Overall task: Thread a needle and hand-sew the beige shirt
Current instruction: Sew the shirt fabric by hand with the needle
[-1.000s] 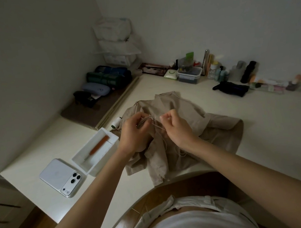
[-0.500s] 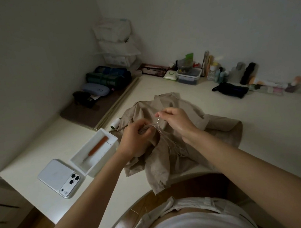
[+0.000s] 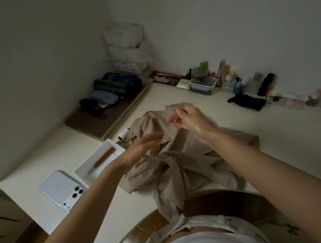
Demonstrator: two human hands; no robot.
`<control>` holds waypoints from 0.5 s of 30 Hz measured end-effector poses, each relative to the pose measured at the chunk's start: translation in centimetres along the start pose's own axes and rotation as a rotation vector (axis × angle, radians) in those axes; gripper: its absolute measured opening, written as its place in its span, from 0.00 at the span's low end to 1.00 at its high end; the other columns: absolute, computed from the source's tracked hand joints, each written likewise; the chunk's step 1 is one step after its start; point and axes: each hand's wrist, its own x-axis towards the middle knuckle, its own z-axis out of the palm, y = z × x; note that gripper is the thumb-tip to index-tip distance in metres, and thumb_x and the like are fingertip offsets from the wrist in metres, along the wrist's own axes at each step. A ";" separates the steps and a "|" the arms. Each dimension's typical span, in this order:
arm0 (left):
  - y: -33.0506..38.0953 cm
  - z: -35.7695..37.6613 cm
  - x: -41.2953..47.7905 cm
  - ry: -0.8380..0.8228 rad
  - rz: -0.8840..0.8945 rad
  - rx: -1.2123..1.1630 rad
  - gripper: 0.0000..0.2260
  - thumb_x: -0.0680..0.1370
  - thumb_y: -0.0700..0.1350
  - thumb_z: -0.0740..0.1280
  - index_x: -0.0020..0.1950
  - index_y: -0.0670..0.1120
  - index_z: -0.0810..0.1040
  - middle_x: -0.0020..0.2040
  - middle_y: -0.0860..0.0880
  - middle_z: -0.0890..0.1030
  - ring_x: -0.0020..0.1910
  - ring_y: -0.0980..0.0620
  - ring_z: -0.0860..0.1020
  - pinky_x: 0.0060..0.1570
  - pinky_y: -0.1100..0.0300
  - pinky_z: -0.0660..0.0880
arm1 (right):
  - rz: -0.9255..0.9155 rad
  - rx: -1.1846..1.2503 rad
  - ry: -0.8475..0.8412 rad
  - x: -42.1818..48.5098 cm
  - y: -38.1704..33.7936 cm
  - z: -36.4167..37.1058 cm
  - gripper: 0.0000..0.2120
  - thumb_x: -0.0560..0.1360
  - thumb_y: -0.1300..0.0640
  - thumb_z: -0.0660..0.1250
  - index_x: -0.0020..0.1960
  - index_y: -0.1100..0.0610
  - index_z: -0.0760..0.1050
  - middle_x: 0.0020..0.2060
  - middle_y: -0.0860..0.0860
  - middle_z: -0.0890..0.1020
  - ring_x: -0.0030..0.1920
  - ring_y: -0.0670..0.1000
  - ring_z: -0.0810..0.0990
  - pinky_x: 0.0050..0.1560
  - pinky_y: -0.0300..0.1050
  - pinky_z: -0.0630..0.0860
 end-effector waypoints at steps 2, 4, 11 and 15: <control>1.0 0.3 0.1 -0.071 0.036 -0.116 0.19 0.76 0.52 0.61 0.66 0.52 0.73 0.60 0.52 0.78 0.58 0.58 0.76 0.59 0.63 0.70 | 0.001 0.034 0.030 0.3 -0.4 0.0 0.11 0.83 0.61 0.52 0.46 0.60 0.71 0.40 0.55 0.80 0.44 0.49 0.82 0.47 0.41 0.78; 1.7 0.3 0.0 -0.098 0.085 -0.252 0.12 0.80 0.45 0.59 0.61 0.45 0.76 0.44 0.44 0.75 0.43 0.53 0.76 0.49 0.63 0.75 | 0.046 0.117 0.087 0.8 -0.4 -0.2 0.10 0.83 0.62 0.51 0.47 0.61 0.69 0.38 0.55 0.76 0.40 0.50 0.79 0.49 0.44 0.79; 2.5 -1.7 -0.1 0.112 0.197 -0.638 0.08 0.77 0.46 0.61 0.42 0.45 0.78 0.30 0.53 0.61 0.28 0.56 0.60 0.28 0.66 0.63 | 0.189 -0.050 0.282 1.7 2.9 -2.7 0.13 0.82 0.60 0.49 0.43 0.54 0.68 0.35 0.50 0.69 0.32 0.46 0.66 0.30 0.39 0.65; 2.8 -2.5 0.0 0.262 0.202 -0.770 0.14 0.80 0.43 0.57 0.39 0.46 0.79 0.28 0.53 0.60 0.25 0.57 0.58 0.25 0.65 0.56 | 0.294 -0.269 0.296 1.2 5.3 -3.4 0.11 0.82 0.58 0.51 0.50 0.55 0.73 0.37 0.49 0.71 0.34 0.47 0.69 0.31 0.39 0.65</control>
